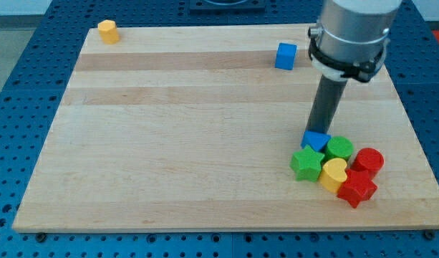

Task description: Move the blue cube to the center

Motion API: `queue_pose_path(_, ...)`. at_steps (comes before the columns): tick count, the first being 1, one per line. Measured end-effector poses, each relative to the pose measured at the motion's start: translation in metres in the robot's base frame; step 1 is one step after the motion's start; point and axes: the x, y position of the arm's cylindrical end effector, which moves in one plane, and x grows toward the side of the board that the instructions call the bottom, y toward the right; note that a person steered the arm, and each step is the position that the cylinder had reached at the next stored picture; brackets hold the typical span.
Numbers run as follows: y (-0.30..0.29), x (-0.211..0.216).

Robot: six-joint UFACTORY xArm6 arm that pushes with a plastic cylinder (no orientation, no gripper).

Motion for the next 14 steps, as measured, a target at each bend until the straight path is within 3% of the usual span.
queue_pose_path(2, -0.001, 0.000)
queue_pose_path(3, 0.021, -0.058)
queue_pose_path(4, 0.058, -0.145)
queue_pose_path(5, 0.015, -0.236)
queue_pose_path(6, -0.066, -0.276)
queue_pose_path(7, -0.061, -0.273)
queue_pose_path(9, -0.013, -0.224)
queue_pose_path(14, -0.040, -0.172)
